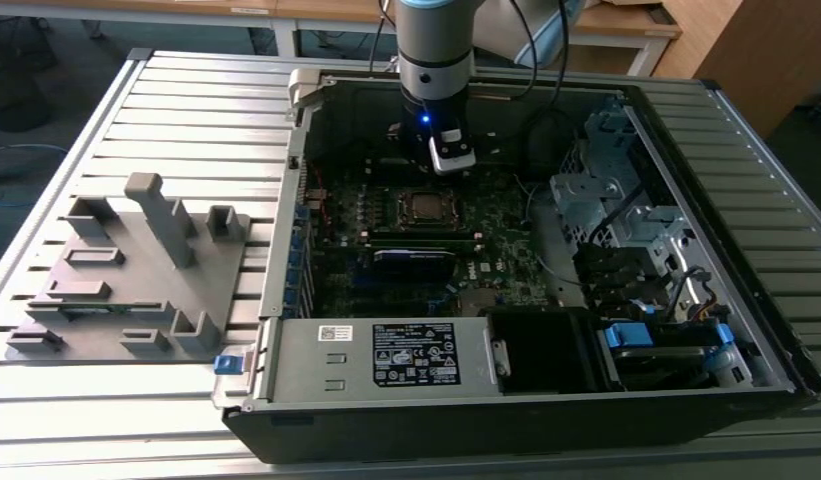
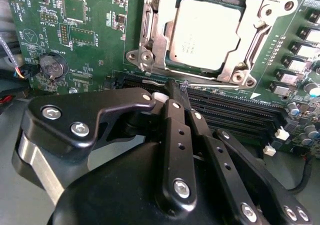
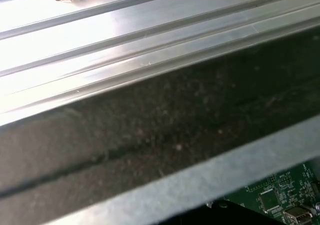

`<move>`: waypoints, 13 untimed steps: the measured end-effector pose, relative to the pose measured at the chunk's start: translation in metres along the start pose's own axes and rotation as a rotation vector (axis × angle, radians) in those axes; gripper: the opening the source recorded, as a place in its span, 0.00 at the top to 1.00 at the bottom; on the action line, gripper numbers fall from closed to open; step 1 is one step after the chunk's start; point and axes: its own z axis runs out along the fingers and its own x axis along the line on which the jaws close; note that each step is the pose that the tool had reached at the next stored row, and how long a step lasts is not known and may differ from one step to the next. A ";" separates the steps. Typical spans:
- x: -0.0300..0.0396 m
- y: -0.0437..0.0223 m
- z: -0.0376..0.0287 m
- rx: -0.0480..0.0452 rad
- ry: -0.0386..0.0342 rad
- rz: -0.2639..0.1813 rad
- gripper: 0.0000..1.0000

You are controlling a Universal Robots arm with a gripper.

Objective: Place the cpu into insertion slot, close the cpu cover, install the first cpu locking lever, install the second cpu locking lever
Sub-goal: 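Install the first cpu locking lever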

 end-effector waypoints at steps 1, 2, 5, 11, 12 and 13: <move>0.0000 0.0000 0.0000 0.0007 0.0001 0.000 0.90; 0.0001 0.0001 0.0003 0.0011 -0.0001 0.000 0.90; 0.0010 0.0023 0.0008 0.0019 -0.0005 0.001 0.90; 0.0013 0.0031 0.0013 0.0092 -0.0035 0.002 0.90; 0.0013 0.0031 0.0015 0.0164 -0.0059 0.001 0.90; 0.0014 0.0031 0.0018 0.0254 -0.0092 0.000 0.90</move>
